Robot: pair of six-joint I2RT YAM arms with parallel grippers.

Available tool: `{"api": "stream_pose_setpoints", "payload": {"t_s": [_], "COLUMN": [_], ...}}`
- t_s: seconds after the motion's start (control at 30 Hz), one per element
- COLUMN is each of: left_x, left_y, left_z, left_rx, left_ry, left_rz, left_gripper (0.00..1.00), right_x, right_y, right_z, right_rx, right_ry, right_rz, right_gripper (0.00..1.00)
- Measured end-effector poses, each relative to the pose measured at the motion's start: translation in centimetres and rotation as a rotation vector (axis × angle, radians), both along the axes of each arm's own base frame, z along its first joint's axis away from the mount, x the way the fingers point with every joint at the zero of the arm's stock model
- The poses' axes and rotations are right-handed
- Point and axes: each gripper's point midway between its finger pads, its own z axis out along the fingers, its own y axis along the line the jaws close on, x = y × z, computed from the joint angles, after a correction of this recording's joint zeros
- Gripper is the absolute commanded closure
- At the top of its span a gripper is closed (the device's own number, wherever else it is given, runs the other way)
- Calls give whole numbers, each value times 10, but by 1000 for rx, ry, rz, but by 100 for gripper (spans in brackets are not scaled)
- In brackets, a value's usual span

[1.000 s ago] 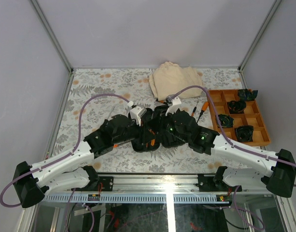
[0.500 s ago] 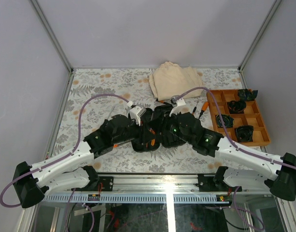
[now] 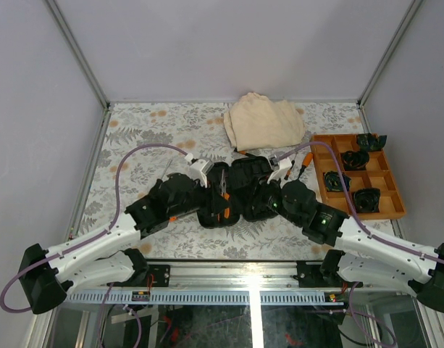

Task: Sort the tools into containers
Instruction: Pick up the pliers at the center of the board.

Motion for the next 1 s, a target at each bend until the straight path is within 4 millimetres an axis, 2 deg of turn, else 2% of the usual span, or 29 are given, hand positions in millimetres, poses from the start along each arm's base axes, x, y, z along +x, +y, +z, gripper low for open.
{"api": "stream_pose_setpoints", "payload": {"t_s": [0.13,0.27,0.4,0.53,0.83,1.0], "left_x": [9,17,22,21,9,-1], "left_y": [5,13,19,17,13,13], "left_z": [1,-3,-5,1,22,24], "left_rx": [-20,-38,-68,-101,-172,-208], "left_ry": [29,62,92,102,75,75], "left_rz": [53,103,136,126,54,21], "left_gripper": [100,100,100,100,100,100], "right_x": [-8,-20,-29,-34,-33,-36], "right_y": [2,15,28,37,41,38], "right_z": [-19,-36,-54,-68,-66,-55], "right_rx": [-34,-52,-55,-64,-51,-18], "right_ry": [24,63,105,138,129,105], "right_rz": [46,138,214,256,264,272], "right_gripper": [53,57,58,58,58,60]}}
